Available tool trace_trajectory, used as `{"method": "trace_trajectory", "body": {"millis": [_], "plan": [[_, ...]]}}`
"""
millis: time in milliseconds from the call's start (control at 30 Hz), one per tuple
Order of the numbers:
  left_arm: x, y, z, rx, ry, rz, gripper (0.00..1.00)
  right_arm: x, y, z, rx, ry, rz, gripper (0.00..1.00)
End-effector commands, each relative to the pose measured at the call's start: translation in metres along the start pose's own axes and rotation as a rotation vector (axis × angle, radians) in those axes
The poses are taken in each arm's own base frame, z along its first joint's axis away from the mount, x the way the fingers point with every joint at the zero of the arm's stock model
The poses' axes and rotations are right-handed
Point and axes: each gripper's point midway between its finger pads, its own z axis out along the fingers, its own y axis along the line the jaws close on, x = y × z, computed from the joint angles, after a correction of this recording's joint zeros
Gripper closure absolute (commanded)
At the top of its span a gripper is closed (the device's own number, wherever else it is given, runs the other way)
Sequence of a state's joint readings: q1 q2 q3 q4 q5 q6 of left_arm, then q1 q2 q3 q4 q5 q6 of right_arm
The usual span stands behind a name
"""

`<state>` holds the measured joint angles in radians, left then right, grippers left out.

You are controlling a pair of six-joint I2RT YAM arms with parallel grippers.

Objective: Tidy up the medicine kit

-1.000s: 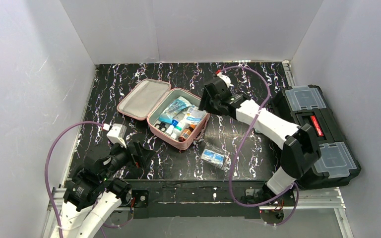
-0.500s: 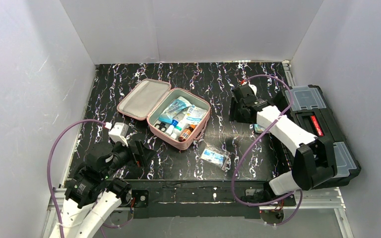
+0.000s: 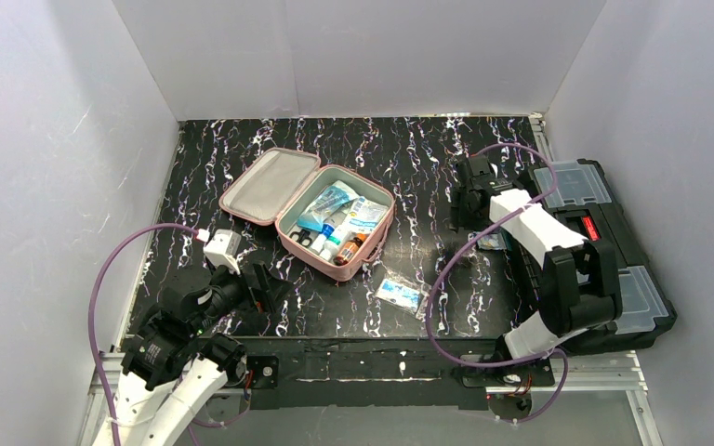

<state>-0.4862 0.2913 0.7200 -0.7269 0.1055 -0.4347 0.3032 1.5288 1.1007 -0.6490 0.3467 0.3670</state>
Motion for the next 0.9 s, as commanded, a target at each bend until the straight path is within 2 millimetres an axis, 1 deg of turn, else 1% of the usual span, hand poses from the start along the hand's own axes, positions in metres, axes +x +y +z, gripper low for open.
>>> {"method": "trace_trajectory", "body": {"millis": [0,200,400,533,867], "plan": [[-0.002,-0.001,-0.001,0.004,-0.006,0.005,0.01,-0.007,-0.003,0.011,-0.008,0.007,-0.019,0.26],[-0.001,-0.001,-0.001,0.005,-0.005,0.004,0.01,-0.009,-0.011,0.025,0.011,0.039,-0.002,0.26],[-0.002,-0.001,-0.001,0.005,-0.009,0.003,0.01,-0.005,-0.013,0.039,0.01,0.084,0.002,0.26],[-0.001,0.0,-0.001,0.003,-0.008,0.004,0.01,-0.005,-0.015,0.045,0.015,0.092,0.011,0.27],[-0.002,0.0,-0.001,-0.001,-0.008,0.003,0.0,-0.002,-0.011,0.06,0.002,0.136,-0.018,0.28]]}}
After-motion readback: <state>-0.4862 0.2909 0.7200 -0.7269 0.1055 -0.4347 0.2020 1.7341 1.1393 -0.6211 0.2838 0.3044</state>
